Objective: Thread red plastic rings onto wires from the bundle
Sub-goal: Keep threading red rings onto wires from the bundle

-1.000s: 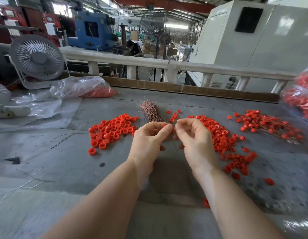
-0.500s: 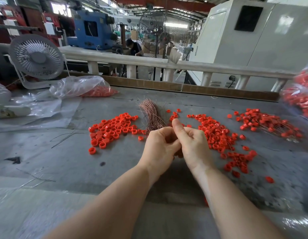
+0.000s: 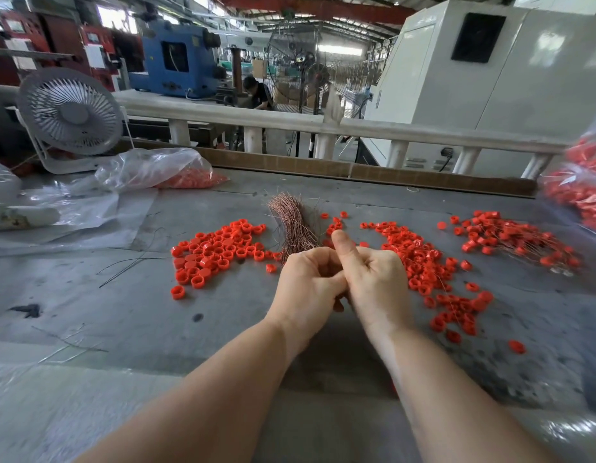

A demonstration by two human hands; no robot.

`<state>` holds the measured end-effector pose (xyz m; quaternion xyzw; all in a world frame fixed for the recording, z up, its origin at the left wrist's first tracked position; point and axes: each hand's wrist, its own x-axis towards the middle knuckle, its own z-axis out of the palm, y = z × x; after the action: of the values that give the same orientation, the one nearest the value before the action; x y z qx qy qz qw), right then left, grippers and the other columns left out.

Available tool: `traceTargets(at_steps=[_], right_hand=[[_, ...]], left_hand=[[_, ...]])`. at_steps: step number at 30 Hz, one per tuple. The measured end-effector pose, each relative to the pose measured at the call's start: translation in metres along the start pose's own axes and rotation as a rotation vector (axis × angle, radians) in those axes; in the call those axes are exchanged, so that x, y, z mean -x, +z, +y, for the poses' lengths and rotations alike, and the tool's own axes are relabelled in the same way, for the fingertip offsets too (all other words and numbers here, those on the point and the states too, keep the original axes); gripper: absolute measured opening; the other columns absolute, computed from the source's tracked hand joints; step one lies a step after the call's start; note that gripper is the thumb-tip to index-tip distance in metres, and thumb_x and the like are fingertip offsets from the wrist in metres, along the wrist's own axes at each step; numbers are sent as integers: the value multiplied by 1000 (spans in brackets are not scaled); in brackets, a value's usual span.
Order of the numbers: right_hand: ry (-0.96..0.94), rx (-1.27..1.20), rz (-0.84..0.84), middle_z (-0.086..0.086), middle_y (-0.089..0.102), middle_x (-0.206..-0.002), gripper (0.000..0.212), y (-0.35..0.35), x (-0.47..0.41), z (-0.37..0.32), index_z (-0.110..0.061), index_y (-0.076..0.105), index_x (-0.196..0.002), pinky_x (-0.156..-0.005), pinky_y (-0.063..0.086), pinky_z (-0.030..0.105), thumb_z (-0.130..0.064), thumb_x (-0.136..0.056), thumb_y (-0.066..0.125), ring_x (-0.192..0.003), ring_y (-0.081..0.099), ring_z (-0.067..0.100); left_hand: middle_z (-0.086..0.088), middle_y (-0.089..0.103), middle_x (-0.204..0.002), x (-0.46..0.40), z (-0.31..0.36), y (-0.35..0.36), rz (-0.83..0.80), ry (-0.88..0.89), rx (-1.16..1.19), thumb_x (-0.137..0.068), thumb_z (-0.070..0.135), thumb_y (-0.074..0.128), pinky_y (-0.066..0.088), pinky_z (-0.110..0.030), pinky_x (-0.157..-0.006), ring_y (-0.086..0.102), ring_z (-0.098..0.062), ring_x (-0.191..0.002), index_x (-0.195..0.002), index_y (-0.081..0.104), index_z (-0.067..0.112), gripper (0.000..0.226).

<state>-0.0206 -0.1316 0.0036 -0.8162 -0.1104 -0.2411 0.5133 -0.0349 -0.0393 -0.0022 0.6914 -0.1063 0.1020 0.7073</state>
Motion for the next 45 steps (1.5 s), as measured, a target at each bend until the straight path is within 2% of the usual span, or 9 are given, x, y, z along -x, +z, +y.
traceTargets(at_steps=[8, 13, 16, 20, 24, 28, 32, 40, 45], right_hand=[[41, -53, 25, 1, 54, -43, 50, 2, 0, 1, -15, 60, -48, -55, 49, 45, -45, -88, 55, -52, 58, 29], [114, -179, -23, -7, 56, -43, 60, 5, 0, 5, -19, 58, -48, -53, 43, 30, -65, -84, 42, -50, 56, 16], [182, -277, -33, 2, 65, -55, 50, 4, -3, 8, -15, 67, -66, -48, 41, 21, -55, -83, 40, -51, 61, 15], [117, -283, -122, -2, 70, -70, 11, 2, -4, 5, -22, 68, -75, -57, 45, 14, -16, -84, 65, -63, 62, 4], [45, -222, -121, -13, 65, -59, 21, 1, -2, 5, -25, 66, -70, -58, 44, 13, -8, -81, 69, -55, 55, -3], [131, -298, -68, -6, 61, -59, 18, -1, -4, 8, -19, 65, -70, -55, 41, 14, -5, -83, 66, -54, 49, 0], [171, -341, -73, -2, 57, -59, 18, -1, -3, 8, -17, 64, -71, -50, 37, 11, -5, -85, 64, -52, 46, 1], [177, -287, -131, 5, 64, -65, 11, 0, -1, 5, -15, 65, -75, -50, 36, 13, -15, -86, 65, -55, 49, 4], [146, -273, -152, 1, 64, -63, 18, -1, -2, 3, -17, 63, -74, -49, 37, 11, -4, -86, 60, -54, 51, 1]], left_hand=[[-1, 58, -53, 1, -2, 3, -4, -20, 44, -79, -15, 52, 46, -22, -46, 52, -11, -47, -73, 64, 5, 24], [-2, 60, -56, 1, 1, 1, 27, -18, 106, -83, -4, 62, 45, -19, -48, 51, -11, -50, -74, 65, 7, 14], [2, 67, -63, -5, 0, -9, 152, -74, 221, -84, 9, 65, 44, -16, -48, 56, -6, -53, -77, 68, 14, 9], [6, 63, -58, -13, -1, -20, 239, -173, 409, -84, 10, 63, 42, -14, -45, 52, -1, -48, -79, 65, 13, 6], [5, 64, -59, -11, 1, -18, 194, -155, 434, -79, 11, 66, 44, -15, -46, 51, -3, -48, -79, 66, 12, 1], [2, 65, -63, -9, 4, -17, 119, -141, 494, -70, 13, 68, 46, -15, -50, 54, -5, -52, -86, 66, 11, 16], [3, 68, -68, -9, 5, -16, 109, -126, 457, -83, -8, 57, 47, -14, -52, 60, -5, -57, -91, 67, 13, 24], [6, 67, -68, -6, 4, -15, 156, 3, 270, -81, -4, 64, 43, -14, -50, 56, -2, -57, -86, 70, 24, 29], [9, 67, -67, -5, 6, -14, 149, 78, 128, -78, -2, 68, 41, -14, -47, 52, -1, -56, -82, 72, 32, 34]])
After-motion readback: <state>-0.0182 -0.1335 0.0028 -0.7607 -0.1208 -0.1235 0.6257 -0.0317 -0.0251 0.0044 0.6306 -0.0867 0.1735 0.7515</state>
